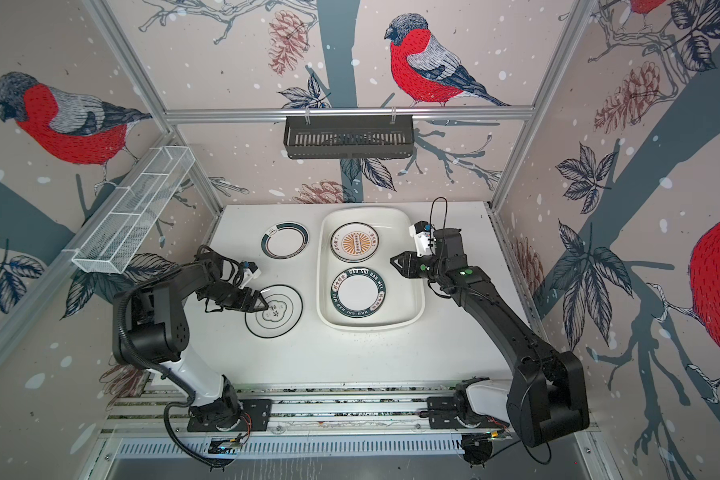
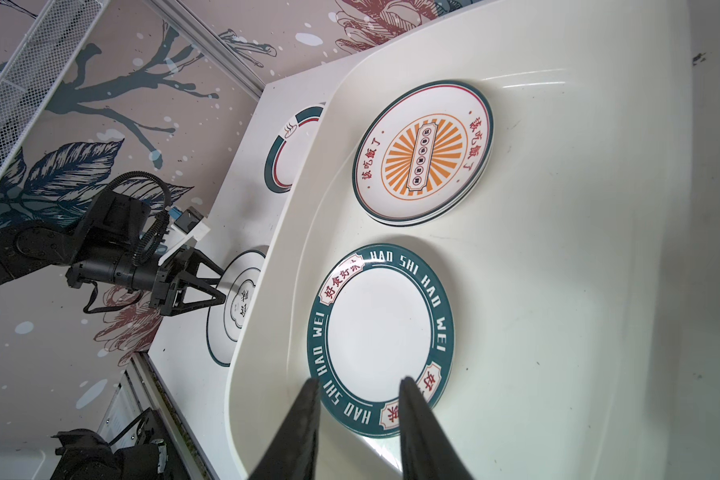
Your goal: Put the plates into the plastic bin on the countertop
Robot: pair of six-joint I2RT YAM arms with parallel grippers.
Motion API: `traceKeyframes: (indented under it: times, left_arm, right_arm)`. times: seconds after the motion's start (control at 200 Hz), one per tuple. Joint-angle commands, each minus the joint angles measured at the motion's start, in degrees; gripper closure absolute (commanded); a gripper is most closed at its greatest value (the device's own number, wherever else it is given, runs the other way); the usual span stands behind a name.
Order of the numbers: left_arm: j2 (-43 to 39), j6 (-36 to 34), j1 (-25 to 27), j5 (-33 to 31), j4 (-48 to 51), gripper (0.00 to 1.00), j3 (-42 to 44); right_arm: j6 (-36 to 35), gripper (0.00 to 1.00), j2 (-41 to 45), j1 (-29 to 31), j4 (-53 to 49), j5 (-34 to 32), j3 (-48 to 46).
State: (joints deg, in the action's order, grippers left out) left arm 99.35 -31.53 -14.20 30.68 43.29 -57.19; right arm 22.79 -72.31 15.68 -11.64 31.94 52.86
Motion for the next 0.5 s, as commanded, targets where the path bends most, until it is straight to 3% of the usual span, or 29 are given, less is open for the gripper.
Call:
traceKeyframes:
  times: [0.0, 0.495]
  left_arm:
    - [1.0, -3.2, 0.2, 0.7, 3.6, 0.19, 0.3]
    - [2.3, -6.4, 0.0, 3.4, 1.7, 0.28, 1.6]
  right_arm:
    - [1.3, 0.66, 0.3, 0.0, 1.2, -0.1, -0.4]
    - [4.0, 0.66, 2.9, 0.0, 3.0, 0.0, -2.0]
